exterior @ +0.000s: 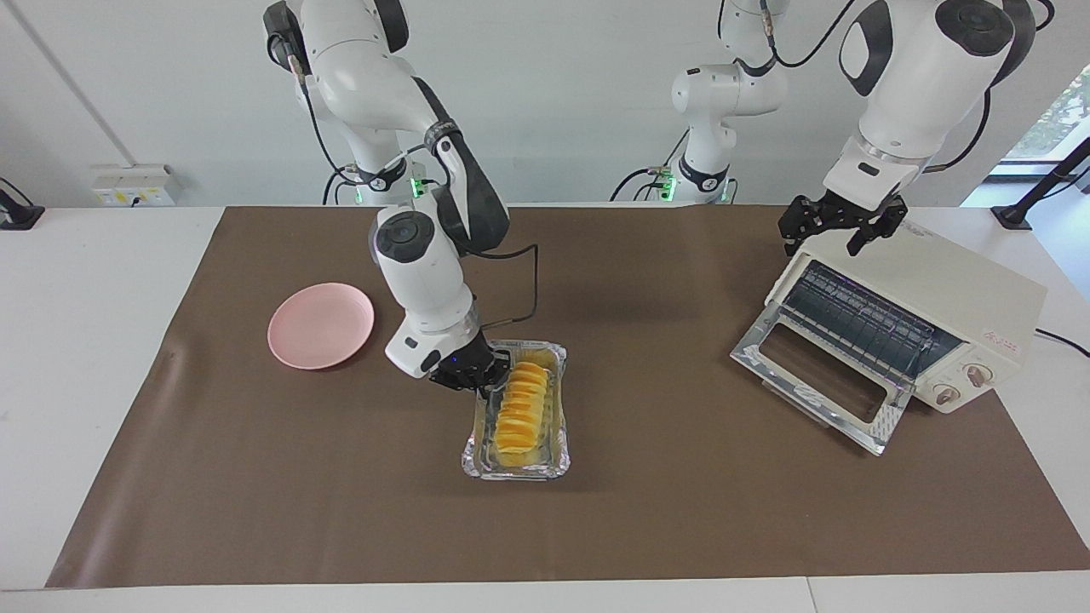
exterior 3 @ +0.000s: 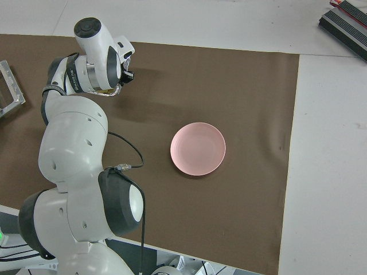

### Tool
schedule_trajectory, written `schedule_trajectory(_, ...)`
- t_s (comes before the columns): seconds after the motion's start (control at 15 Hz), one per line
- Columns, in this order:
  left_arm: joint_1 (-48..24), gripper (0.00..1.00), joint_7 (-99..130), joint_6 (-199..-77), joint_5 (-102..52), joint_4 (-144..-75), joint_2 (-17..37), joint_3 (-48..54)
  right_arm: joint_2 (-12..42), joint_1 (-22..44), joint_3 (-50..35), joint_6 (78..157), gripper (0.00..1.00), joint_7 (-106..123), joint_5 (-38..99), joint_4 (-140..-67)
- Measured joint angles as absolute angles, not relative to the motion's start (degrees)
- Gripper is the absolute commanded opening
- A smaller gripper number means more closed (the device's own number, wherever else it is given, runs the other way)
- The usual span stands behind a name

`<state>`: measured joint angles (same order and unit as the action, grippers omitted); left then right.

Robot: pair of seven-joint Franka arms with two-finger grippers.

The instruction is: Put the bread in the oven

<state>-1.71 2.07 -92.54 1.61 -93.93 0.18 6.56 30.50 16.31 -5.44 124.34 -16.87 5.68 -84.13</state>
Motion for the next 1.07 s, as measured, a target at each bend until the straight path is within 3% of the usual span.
schedule_trajectory(0.33,-1.71,1.0,2.07,-92.54,1.61,-93.93,0.18,6.56,37.76,19.95,-5.42,124.91,0.0,-20.84,5.68,-76.47)
schedule_trajectory(1.07,-1.71,1.0,2.07,-92.54,1.61,-93.93,0.18,6.56,40.22,25.04,-5.33,131.43,0.0,-21.94,5.63,-80.33)
